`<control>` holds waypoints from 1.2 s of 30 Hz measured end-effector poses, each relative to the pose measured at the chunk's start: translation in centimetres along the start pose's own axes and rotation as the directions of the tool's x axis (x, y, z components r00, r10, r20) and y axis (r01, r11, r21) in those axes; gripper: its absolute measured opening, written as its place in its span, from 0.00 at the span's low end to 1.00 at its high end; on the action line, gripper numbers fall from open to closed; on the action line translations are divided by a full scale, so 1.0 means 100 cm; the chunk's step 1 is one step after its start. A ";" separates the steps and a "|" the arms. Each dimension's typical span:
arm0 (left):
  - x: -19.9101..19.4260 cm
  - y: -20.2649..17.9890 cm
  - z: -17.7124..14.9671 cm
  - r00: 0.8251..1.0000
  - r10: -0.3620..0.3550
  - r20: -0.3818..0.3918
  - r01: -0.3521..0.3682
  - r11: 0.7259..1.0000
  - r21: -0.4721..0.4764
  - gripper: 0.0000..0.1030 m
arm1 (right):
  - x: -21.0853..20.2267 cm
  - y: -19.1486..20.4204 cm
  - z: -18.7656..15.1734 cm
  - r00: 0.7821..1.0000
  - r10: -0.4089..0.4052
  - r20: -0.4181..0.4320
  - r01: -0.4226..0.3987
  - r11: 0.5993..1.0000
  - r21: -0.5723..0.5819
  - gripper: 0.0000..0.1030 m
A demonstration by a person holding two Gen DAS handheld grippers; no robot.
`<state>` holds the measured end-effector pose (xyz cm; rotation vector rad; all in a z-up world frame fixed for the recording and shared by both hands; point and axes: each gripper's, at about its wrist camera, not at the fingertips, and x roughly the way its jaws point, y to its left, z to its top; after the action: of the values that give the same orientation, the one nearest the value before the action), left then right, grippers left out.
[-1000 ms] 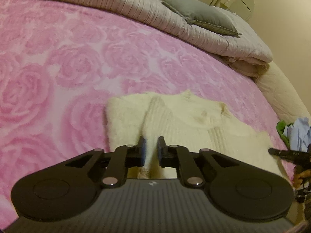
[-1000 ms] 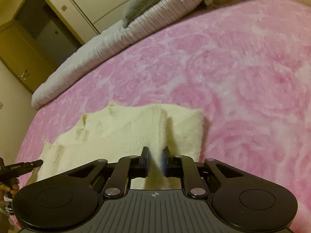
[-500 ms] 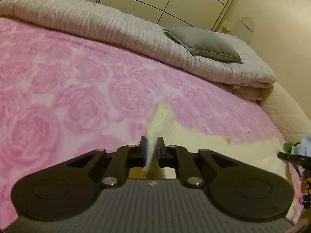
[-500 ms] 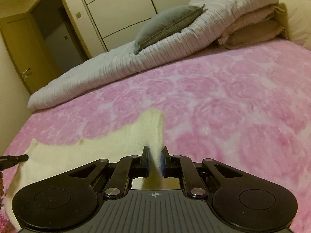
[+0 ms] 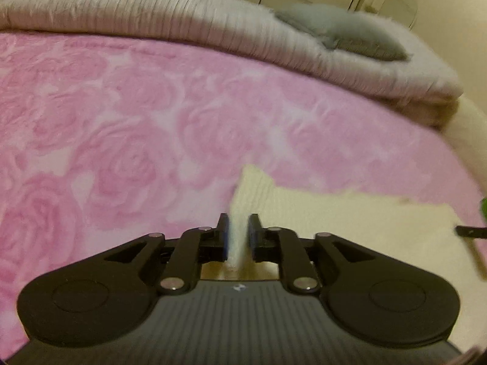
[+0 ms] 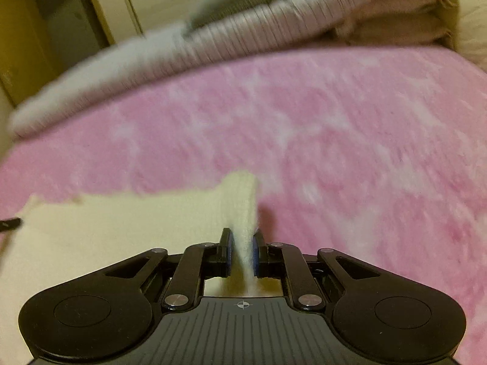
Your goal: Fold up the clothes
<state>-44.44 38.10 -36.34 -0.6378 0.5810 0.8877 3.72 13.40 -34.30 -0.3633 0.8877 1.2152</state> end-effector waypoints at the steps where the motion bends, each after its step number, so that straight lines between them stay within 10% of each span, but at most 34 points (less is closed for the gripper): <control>1: -0.004 0.002 -0.002 1.000 0.011 0.014 -0.011 1.000 -0.009 0.21 | -0.001 0.000 -0.002 1.000 -0.023 -0.004 0.023 1.000 0.006 0.22; 6: -0.050 0.007 -0.003 0.990 0.118 0.078 -0.116 0.993 -0.029 0.16 | -0.044 0.005 -0.014 0.989 -0.126 0.079 0.123 0.992 0.040 0.35; 12: -0.110 -0.034 -0.040 0.996 0.043 0.080 -0.049 0.996 0.071 0.16 | -0.105 0.051 -0.063 0.988 -0.090 0.129 0.098 0.994 -0.056 0.36; 28: -0.138 -0.053 -0.104 0.971 0.236 0.026 -0.237 0.968 0.086 0.05 | -0.118 0.065 -0.141 0.963 -0.242 0.120 0.251 0.965 -0.071 0.36; 31: -0.163 -0.043 -0.113 0.977 0.214 0.011 -0.214 0.977 -0.010 0.13 | -0.139 0.062 -0.142 0.958 -0.263 0.115 0.264 0.964 0.002 0.36; 36: -0.188 -0.012 -0.147 0.997 0.050 -0.050 -0.065 0.934 -0.351 0.30 | -0.164 0.034 -0.177 0.994 -0.042 0.102 -0.001 0.922 0.387 0.49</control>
<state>-55.78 17.40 -32.90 -0.9700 0.4811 1.0477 -7.58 -8.09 -32.37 0.0134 1.0015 1.0005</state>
